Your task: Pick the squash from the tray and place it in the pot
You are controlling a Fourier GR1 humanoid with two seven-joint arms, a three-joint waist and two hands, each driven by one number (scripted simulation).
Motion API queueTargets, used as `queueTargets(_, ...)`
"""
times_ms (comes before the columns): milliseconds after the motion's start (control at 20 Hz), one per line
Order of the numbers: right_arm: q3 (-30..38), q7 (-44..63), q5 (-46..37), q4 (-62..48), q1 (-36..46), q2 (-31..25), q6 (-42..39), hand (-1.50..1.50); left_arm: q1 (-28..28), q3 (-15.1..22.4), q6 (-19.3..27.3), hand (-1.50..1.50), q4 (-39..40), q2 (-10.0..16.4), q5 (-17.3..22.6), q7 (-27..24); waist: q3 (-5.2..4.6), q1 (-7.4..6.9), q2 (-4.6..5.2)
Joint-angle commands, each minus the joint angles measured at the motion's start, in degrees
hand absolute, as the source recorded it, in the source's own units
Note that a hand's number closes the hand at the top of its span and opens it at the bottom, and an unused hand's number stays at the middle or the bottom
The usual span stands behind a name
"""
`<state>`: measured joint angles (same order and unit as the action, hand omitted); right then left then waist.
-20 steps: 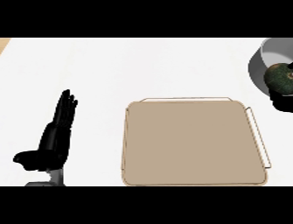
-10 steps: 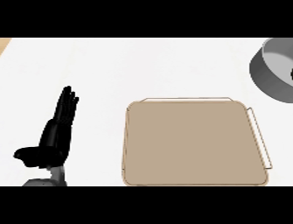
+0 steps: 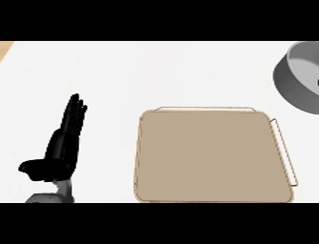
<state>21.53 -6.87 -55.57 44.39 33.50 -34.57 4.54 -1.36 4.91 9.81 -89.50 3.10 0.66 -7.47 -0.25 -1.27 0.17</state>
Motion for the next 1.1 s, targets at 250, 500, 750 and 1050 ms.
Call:
queueTargets(250,2.6,-2.5,-0.1,-20.5,3.1,-3.5,-1.7,-1.5,-0.1,0.0,-0.9,0.0,-2.0,0.2,0.6,1.2,0.44,-0.93,0.61)
queueTargets(500,11.8,-13.4,11.7,-18.3,3.8,-2.1,-2.2,-1.5,2.1,0.4,-1.0,0.0,-3.0,0.1,0.7,1.2,0.47,0.17,0.07)
queueTargets(750,22.1,-17.9,23.4,-18.7,8.4,-1.1,-4.0,-1.5,1.4,-0.5,-1.4,0.0,-0.2,0.8,0.4,0.0,0.5,0.28,0.26)
queueTargets(1050,28.4,-20.9,29.3,-25.7,6.2,-8.0,-7.6,-1.5,0.7,-0.7,-1.0,0.0,-0.2,-0.1,0.8,-0.3,0.45,-0.1,0.56)
